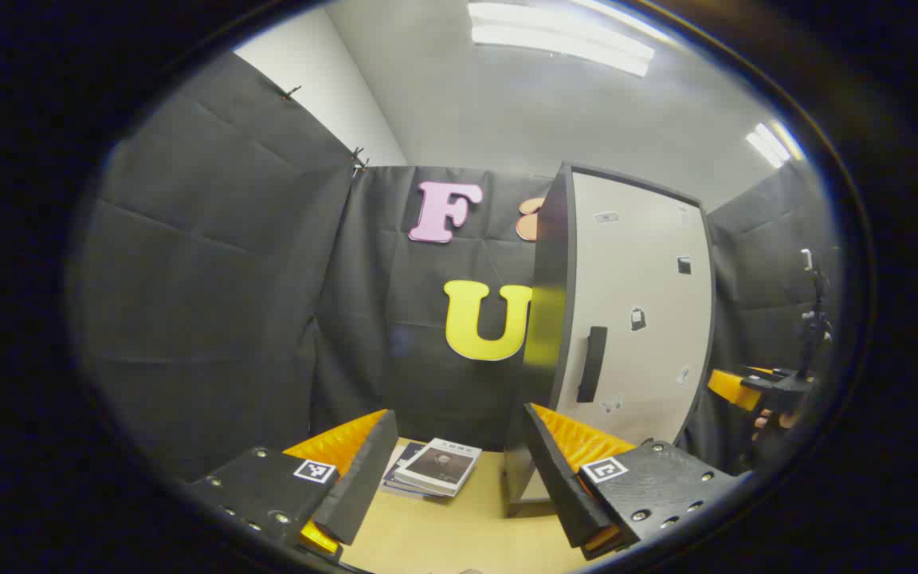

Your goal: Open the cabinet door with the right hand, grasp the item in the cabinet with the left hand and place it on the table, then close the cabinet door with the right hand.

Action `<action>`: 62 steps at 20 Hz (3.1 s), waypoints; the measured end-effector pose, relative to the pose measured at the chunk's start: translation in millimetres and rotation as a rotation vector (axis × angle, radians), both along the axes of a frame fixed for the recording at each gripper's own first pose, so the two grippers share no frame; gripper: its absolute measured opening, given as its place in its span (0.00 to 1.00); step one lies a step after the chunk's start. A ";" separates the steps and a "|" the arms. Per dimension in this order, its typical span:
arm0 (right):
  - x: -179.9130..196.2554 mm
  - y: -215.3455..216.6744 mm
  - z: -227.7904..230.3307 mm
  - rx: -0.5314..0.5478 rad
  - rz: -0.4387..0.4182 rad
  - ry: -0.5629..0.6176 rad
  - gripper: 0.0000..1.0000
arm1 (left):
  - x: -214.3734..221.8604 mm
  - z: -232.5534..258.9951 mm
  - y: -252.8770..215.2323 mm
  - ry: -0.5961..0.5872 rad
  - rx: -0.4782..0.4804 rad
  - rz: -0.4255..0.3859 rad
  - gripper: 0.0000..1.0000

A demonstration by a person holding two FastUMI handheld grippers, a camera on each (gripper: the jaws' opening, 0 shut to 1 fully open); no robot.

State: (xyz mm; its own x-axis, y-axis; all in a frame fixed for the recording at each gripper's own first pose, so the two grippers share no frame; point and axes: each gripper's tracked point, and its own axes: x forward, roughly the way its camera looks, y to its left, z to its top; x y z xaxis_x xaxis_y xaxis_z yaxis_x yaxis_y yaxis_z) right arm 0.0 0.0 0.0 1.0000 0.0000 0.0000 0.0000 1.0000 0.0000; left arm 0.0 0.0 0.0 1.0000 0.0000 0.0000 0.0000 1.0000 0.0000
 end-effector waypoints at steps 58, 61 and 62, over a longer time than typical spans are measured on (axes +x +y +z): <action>159.0 185.3 19.8 -0.075 0.146 0.025 0.96 | -69.5 -165.9 143.6 0.143 -0.084 0.456 0.96; 163.5 191.4 7.2 -0.070 0.122 0.065 0.75 | -67.0 -171.2 157.4 0.153 -0.102 0.448 0.96; 164.9 192.1 6.7 -0.067 0.111 0.069 0.70 | -65.2 -171.4 161.2 0.152 -0.106 0.447 0.96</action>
